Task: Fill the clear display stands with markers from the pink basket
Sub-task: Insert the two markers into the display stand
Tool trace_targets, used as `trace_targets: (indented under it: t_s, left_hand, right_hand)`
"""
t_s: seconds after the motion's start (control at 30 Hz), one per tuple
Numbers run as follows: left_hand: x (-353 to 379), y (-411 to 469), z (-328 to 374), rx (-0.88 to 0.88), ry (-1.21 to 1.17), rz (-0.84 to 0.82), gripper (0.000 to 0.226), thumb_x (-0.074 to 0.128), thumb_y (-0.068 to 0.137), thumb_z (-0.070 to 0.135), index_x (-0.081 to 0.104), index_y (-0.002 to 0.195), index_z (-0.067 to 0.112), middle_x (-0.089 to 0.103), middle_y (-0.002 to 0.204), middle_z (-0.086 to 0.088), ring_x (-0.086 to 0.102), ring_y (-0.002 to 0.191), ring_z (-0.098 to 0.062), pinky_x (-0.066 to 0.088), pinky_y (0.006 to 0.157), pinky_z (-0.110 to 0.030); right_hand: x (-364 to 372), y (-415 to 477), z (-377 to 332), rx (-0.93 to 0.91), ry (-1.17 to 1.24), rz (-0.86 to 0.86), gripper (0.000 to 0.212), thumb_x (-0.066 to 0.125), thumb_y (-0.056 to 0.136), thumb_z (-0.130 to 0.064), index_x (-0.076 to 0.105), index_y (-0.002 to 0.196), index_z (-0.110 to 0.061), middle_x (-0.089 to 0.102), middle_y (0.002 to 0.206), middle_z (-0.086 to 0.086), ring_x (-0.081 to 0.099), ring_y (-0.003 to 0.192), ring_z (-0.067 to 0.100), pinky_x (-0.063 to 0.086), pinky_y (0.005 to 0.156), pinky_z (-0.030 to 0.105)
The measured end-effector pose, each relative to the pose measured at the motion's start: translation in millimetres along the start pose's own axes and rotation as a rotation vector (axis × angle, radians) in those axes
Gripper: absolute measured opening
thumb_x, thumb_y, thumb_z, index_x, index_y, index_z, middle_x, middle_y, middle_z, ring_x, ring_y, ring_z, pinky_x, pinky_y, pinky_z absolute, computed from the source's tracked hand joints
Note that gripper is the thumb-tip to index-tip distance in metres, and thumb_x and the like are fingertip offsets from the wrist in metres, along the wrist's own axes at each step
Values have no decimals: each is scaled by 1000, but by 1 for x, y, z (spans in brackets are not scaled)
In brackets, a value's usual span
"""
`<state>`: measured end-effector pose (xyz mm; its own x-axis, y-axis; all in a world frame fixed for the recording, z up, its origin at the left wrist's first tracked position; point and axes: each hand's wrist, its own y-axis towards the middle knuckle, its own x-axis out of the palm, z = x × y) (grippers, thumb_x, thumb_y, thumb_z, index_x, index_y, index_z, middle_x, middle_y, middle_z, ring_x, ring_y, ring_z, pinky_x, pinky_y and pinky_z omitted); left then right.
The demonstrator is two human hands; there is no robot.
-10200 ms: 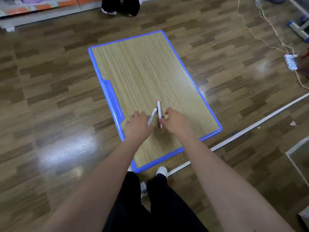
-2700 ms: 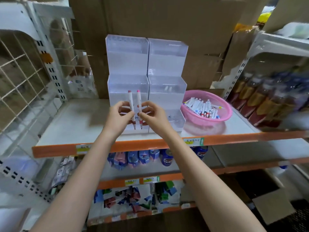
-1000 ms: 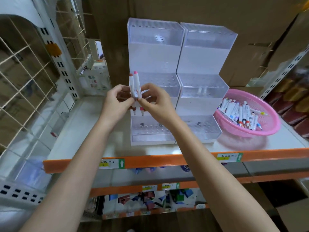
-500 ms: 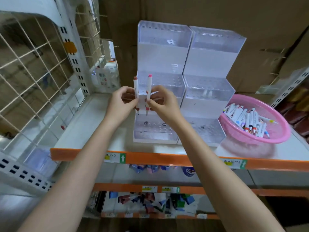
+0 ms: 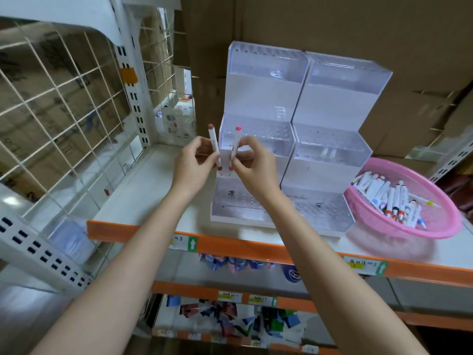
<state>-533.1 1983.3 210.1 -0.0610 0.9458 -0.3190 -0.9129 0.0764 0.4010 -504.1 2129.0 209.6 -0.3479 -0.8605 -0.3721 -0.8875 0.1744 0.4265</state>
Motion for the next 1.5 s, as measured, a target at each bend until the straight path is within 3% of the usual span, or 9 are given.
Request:
trace_targets:
  t_s: [0.17, 0.33, 0.6, 0.73, 0.93, 1.1, 1.23, 1.37, 1.5]
  left_hand:
    - [4, -2, -10, 92, 91, -53, 13, 68, 85, 13, 62, 96, 14, 68, 86, 7, 65, 83, -8, 54, 82, -36]
    - [7, -5, -9, 108, 101, -61, 31, 70, 83, 11, 56, 108, 22, 64, 83, 18, 63, 81, 0, 53, 77, -25]
    - [7, -5, -9, 91, 153, -86, 43, 69, 83, 7, 47, 118, 19, 64, 80, 8, 65, 75, -9, 54, 74, -29]
    - [12, -11, -11, 160, 175, -98, 51, 68, 83, 3, 39, 121, 20, 66, 84, -3, 66, 76, -16, 54, 72, -33]
    - [13, -9, -5, 245, 250, -159, 61, 64, 84, -1, 32, 119, 37, 61, 83, 0, 64, 69, -15, 53, 66, -27]
    - [10, -5, -9, 298, 248, -108, 53, 68, 83, 5, 38, 117, 32, 61, 81, 2, 64, 68, -13, 53, 65, -23]
    - [16, -6, -11, 365, 299, -81, 51, 66, 80, 4, 41, 117, 29, 61, 84, 0, 61, 70, -15, 52, 64, -28]
    - [16, -5, -14, 234, 199, -55, 49, 68, 78, 3, 44, 112, 29, 61, 80, 5, 62, 67, -2, 49, 64, -12]
    - [14, -14, -23, 163, 152, -38, 49, 70, 78, 4, 43, 110, 30, 63, 77, 4, 64, 67, -8, 54, 66, -17]
  right_hand:
    - [-4, -2, 4, -41, 57, -18, 10, 61, 91, -4, 57, 99, -6, 72, 76, 7, 70, 66, 10, 59, 71, 36]
    - [-4, -2, 8, -77, 8, 9, 15, 60, 89, -3, 56, 100, -12, 73, 75, 4, 70, 65, 9, 58, 71, 39]
    - [-8, 1, 6, -107, -35, 65, 64, 65, 85, -5, 38, 135, -35, 69, 76, -2, 68, 67, 7, 58, 71, 37]
    - [-5, 2, 6, -160, -116, 41, 73, 65, 87, -8, 28, 140, -42, 67, 76, -5, 68, 64, 8, 58, 66, 42]
    - [-5, 2, 4, -175, -194, -22, 69, 68, 84, -7, 37, 139, -34, 66, 72, -6, 65, 63, 7, 58, 67, 39]
    - [-9, 1, 2, -207, -235, -1, 68, 66, 80, -5, 34, 129, -39, 57, 67, -14, 61, 58, 6, 55, 64, 36]
    - [-8, 0, -1, -210, -263, -7, 66, 66, 77, -6, 33, 123, -40, 53, 71, -12, 60, 57, 9, 53, 64, 34]
    - [-7, 0, 0, -217, -270, 0, 66, 65, 77, -3, 33, 121, -40, 54, 70, -13, 60, 57, 7, 52, 64, 33]
    - [-7, 1, 3, -227, -270, 28, 66, 66, 78, -2, 33, 121, -39, 51, 65, -14, 59, 59, 9, 52, 64, 33]
